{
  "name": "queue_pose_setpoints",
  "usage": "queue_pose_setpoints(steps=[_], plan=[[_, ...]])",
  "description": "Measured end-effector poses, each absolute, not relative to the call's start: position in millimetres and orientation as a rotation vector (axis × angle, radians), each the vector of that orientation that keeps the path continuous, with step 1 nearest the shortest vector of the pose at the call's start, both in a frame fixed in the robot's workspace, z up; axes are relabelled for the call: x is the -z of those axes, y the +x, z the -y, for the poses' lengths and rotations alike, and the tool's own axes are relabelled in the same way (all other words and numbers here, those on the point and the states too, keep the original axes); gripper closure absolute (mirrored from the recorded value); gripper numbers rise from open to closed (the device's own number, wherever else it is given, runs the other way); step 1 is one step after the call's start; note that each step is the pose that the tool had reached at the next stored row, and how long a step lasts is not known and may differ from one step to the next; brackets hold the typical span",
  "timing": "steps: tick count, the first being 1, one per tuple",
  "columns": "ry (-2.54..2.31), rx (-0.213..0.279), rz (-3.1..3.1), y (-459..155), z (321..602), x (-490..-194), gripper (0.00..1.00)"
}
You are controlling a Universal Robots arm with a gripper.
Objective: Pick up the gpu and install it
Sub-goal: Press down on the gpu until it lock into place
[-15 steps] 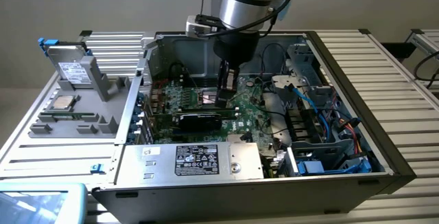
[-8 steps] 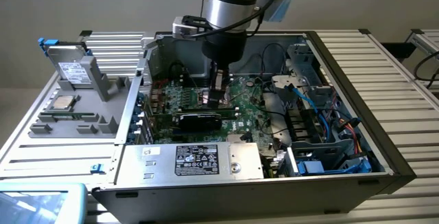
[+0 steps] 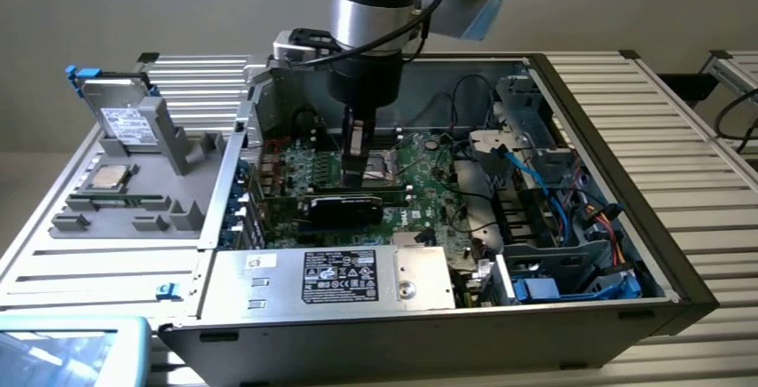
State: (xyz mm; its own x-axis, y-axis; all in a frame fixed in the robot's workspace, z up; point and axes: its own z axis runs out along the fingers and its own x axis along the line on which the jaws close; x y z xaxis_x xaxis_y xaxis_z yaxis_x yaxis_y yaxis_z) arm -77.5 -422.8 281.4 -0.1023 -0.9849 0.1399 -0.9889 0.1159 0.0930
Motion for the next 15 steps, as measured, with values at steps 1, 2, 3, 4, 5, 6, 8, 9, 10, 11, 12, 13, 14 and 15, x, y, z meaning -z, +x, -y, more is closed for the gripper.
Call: queue_pose_setpoints(steps=[1,2,3,4,5,6,8,9,10,11,12,13,14,15], plan=[[1.987,-0.042,2.219,-80.1,422.6,-281.4,0.88],[1.989,-0.048,2.223,-82.5,422.3,-281.3,0.88],[1.992,-0.055,2.227,-84.9,422.0,-281.3,0.88],[1.996,-0.063,2.232,-87.2,421.7,-281.3,0.88],[1.999,-0.073,2.238,-89.5,421.4,-281.3,0.88],[2.003,-0.082,2.243,-91.6,421.2,-281.3,0.88],[2.008,-0.095,2.251,-96.6,420.6,-281.3,0.88],[2.01,-0.099,2.253,-99.5,420.4,-281.4,0.88],[2.011,-0.103,2.256,-102.4,420.2,-281.3,0.88],[2.013,-0.108,2.258,-105.1,420.0,-281.3,0.88],[2.016,-0.114,2.262,-107.7,419.8,-281.4,0.88],[2.018,-0.12,2.265,-110.2,419.5,-281.4,0.88],[2.02,-0.127,2.269,-112.9,419.3,-281.4,0.88],[2.023,-0.133,2.273,-115.4,419.0,-281.4,0.88]])
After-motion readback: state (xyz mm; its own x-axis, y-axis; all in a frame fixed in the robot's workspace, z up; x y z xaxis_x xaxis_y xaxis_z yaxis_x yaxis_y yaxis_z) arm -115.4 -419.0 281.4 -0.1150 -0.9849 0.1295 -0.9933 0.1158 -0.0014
